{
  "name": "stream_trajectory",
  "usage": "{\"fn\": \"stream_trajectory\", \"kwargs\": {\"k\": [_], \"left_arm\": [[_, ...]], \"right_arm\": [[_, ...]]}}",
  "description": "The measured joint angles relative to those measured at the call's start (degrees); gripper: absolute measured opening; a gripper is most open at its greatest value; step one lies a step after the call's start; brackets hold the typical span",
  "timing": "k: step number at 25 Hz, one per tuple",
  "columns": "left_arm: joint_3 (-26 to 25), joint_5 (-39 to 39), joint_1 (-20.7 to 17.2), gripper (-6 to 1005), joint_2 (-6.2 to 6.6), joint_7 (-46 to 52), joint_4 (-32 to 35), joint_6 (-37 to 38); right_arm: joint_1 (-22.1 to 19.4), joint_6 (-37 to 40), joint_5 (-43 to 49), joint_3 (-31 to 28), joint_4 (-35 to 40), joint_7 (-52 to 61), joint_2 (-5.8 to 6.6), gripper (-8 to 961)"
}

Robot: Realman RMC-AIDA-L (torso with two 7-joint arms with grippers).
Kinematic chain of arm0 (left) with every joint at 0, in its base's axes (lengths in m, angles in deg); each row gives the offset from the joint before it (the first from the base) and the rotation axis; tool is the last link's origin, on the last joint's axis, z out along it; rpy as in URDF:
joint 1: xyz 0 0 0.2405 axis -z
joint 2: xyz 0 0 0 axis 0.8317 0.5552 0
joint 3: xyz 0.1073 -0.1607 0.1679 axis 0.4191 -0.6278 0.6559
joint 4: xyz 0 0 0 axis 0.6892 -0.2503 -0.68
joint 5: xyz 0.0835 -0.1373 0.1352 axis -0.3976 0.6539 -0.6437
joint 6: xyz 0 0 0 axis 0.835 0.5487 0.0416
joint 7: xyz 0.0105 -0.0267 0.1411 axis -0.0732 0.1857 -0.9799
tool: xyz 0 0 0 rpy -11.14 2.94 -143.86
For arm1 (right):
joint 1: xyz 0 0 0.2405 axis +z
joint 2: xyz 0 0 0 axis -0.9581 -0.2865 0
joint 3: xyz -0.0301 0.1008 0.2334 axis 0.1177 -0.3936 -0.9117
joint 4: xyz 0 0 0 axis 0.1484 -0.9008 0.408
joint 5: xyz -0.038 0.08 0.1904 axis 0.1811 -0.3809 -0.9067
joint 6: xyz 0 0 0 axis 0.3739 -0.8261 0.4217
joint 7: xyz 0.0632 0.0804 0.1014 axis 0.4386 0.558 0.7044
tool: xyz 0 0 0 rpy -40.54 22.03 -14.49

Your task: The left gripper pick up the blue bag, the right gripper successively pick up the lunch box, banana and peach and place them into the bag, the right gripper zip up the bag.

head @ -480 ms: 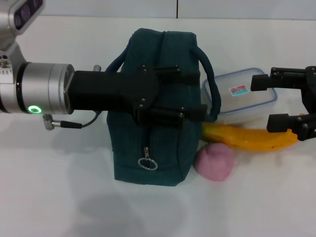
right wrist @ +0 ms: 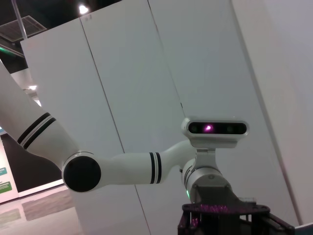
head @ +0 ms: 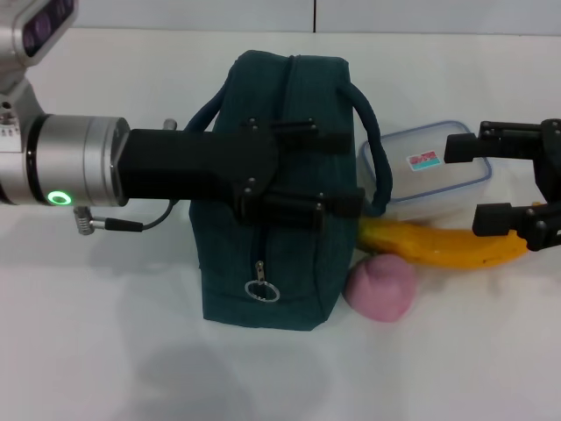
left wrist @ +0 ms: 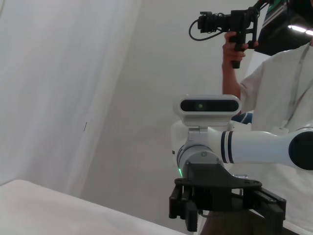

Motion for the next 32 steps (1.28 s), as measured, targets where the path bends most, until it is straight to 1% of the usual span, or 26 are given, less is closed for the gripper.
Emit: {"fn": "stream_trajectory", "kwargs": {"k": [5,7,9,11,12,13,15,19,24,27,32], "left_arm": [[0.0,0.2,-0.2,849,0.01,0.2,0.4,0.0],[-0.7,0.8,-0.3,846,0.25,1.7,1.8,0.0],[-2.4,1.0,-0.3,842,0.50,5.3,4.8,0.0],[-5.1,-0.1,-0.4,839,0.86,11.7,9.6,-0.8],[-5.7,-0.7,-0.4,837,0.99,13.8,11.0,-1.1],[-6.9,-3.9,-0.4,835,1.53,19.3,14.9,-2.4],[-7.7,-7.7,-0.4,831,1.97,24.9,18.7,-3.7],[-9.7,-14.6,0.1,824,2.22,35.3,25.2,-4.6],[-10.3,-20.3,0.2,815,2.43,46.9,32.0,-4.6],[-9.9,-21.8,-0.2,810,2.75,50.9,34.0,-4.4],[-9.3,-26.4,0.1,801,2.64,54.1,33.5,-4.3]], "right_arm": [[0.0,0.0,0.0,0.1,0.0,-0.1,-0.12,872],[-0.2,0.0,0.0,0.2,-0.1,-0.1,-0.05,872],[-0.7,0.0,0.0,0.1,0.0,-0.1,0.05,871],[-1.4,0.0,0.0,-0.1,0.2,-0.1,0.17,871],[-1.6,0.0,0.0,-0.1,0.1,-0.2,0.21,871],[-1.6,-0.1,0.0,-0.2,0.0,-0.3,0.28,871],[-1.8,-0.3,0.0,-0.2,-0.1,-0.6,0.31,871],[-2.5,-1.3,0.0,-0.2,0.0,-0.7,0.17,871],[-3.1,-1.6,0.0,-0.2,-0.1,-0.8,0.19,871],[-3.6,-1.6,0.0,-0.2,-0.1,-0.8,0.19,871],[-3.9,-2.1,0.0,-0.2,0.0,-0.8,0.02,872]]}}
